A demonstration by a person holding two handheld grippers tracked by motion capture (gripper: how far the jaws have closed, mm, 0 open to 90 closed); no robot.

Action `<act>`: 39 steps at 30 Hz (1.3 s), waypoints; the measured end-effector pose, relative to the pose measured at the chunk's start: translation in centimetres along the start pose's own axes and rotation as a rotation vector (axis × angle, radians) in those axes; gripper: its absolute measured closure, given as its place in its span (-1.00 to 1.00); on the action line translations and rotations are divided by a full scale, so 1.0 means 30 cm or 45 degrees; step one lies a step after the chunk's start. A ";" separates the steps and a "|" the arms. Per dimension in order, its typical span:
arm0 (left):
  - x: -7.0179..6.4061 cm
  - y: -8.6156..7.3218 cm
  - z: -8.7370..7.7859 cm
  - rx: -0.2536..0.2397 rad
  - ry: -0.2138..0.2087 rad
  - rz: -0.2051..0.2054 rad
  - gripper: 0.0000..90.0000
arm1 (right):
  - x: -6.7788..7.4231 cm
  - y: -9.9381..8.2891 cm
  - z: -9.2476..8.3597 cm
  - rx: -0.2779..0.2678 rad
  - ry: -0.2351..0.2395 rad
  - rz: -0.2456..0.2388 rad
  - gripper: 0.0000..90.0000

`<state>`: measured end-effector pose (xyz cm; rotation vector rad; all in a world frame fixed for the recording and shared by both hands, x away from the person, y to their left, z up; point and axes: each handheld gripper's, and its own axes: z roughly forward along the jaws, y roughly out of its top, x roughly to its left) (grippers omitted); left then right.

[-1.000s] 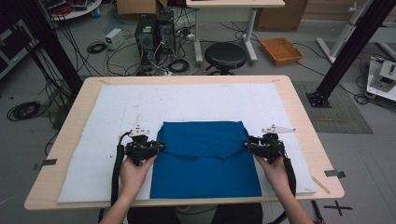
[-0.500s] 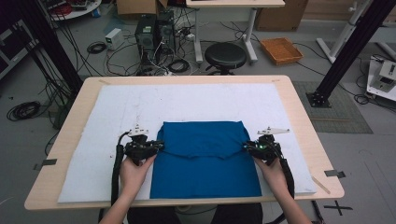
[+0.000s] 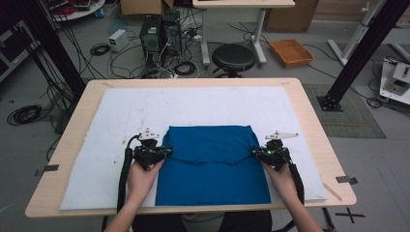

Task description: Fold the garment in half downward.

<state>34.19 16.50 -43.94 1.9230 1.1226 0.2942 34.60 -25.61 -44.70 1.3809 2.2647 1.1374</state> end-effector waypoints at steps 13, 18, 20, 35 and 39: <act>0.028 0.006 -0.018 0.009 -0.012 -0.058 0.62 | -0.003 0.003 -0.022 -0.039 0.005 -0.007 0.90; 0.026 0.001 0.008 0.074 0.017 -0.071 0.43 | -0.007 0.006 -0.027 -0.050 0.013 0.005 0.90; 0.018 0.000 0.009 0.070 0.016 -0.038 0.65 | -0.010 0.004 -0.029 -0.049 0.009 0.009 0.90; 0.009 0.016 -0.059 -0.002 -0.057 -0.041 0.92 | -0.005 0.003 -0.067 -0.081 0.030 0.018 0.90; -0.001 0.028 -0.113 -0.046 -0.107 -0.066 0.92 | 0.015 0.000 -0.098 -0.090 0.043 0.006 0.90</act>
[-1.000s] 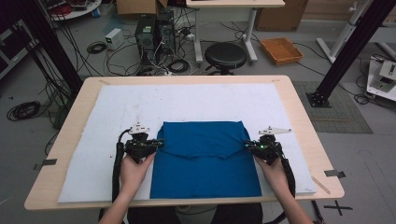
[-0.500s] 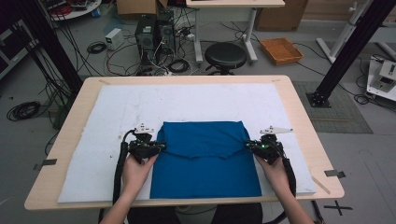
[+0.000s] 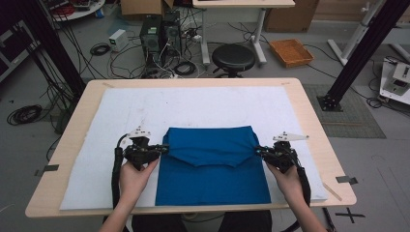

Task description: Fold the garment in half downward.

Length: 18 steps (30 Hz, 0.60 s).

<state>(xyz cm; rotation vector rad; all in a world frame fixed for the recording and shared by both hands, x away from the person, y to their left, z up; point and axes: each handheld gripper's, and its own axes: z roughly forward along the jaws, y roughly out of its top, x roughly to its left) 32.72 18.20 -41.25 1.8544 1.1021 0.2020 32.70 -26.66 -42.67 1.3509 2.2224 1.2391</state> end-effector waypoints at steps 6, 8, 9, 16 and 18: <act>-0.039 -0.032 -0.080 0.000 -0.078 -0.010 0.92 | 0.047 -0.023 -0.063 -0.001 0.037 -0.024 0.90; -0.051 -0.055 -0.103 0.010 -0.114 -0.022 0.92 | 0.063 -0.038 -0.087 -0.003 0.052 -0.032 0.90; -0.057 -0.066 -0.115 0.016 -0.125 -0.027 0.92 | 0.071 -0.046 -0.100 0.002 0.055 -0.030 0.90; -0.111 -0.138 -0.190 0.051 -0.182 -0.021 0.92 | 0.129 -0.118 -0.188 0.005 0.084 -0.045 0.90; -0.123 -0.161 -0.202 0.064 -0.182 -0.020 0.92 | 0.146 -0.139 -0.207 0.013 0.091 -0.055 0.90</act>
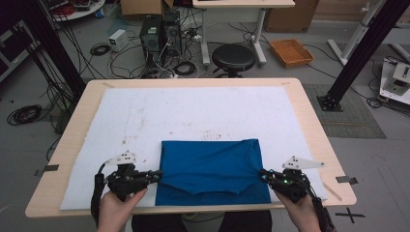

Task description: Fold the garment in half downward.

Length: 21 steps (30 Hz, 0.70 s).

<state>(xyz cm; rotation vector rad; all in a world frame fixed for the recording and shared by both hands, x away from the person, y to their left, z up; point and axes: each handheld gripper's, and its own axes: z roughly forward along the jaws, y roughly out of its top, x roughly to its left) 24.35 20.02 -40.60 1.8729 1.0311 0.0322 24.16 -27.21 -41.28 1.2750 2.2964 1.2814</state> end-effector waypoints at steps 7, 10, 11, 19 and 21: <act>-0.012 -0.067 0.000 0.059 0.002 0.004 0.92 | 0.046 -0.052 -0.020 0.030 0.004 -0.028 0.90; -0.009 -0.083 0.010 0.078 0.016 0.004 0.92 | 0.057 -0.072 -0.011 0.053 -0.029 -0.061 0.90; -0.006 -0.088 0.015 0.089 0.017 0.007 0.92 | 0.058 -0.077 -0.009 0.059 -0.034 -0.063 0.90; -0.007 -0.102 0.033 0.109 0.102 0.028 0.51 | 0.064 -0.113 0.006 0.099 -0.079 -0.075 0.75; -0.006 -0.091 0.029 0.080 0.142 0.044 0.36 | 0.059 -0.112 0.002 0.084 -0.090 -0.079 0.69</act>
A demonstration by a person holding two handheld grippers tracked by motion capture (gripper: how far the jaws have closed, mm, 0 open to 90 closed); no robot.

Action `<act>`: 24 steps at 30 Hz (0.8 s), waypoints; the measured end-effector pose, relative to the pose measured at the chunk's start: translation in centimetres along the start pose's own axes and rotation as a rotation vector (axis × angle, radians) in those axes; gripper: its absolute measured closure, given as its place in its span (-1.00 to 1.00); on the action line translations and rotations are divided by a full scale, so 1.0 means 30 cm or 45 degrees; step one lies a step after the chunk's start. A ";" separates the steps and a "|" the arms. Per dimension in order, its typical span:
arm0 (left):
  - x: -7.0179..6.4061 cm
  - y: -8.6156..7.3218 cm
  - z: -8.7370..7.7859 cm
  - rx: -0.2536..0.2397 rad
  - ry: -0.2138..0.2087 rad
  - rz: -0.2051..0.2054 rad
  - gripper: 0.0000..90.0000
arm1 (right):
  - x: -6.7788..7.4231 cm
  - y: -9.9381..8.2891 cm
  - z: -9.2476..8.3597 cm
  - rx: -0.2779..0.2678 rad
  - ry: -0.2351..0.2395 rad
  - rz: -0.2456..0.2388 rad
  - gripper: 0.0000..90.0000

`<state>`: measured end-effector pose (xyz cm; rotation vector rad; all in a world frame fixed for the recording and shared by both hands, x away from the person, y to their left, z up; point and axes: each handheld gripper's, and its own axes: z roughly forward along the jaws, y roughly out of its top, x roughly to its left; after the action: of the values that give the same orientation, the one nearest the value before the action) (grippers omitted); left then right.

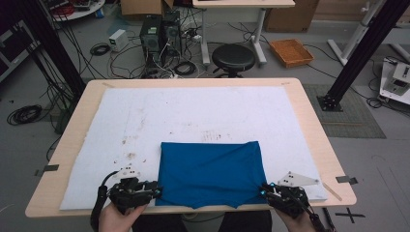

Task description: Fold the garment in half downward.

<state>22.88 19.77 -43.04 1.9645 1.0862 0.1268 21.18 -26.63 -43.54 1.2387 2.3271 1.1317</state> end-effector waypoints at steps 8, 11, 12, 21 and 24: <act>0.072 0.126 0.023 -0.163 0.118 0.024 0.17 | -0.122 0.119 0.029 -0.132 -0.105 0.063 0.62; 0.108 0.179 0.058 -0.202 0.152 0.029 0.15 | -0.182 0.176 0.085 -0.139 -0.125 0.120 0.59; 0.123 0.201 0.080 -0.211 0.163 0.027 0.14 | -0.195 0.188 0.103 -0.142 -0.128 0.130 0.59; 0.191 0.276 0.240 -0.192 0.254 0.092 0.15 | -0.276 0.259 0.282 -0.060 -0.133 0.219 0.88; 0.186 0.277 0.278 -0.119 0.313 0.128 0.23 | -0.285 0.256 0.288 -0.048 -0.152 0.214 1.00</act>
<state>35.46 16.50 -43.85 1.9550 1.1151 0.4761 35.52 -26.48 -44.49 1.4684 2.1386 1.1142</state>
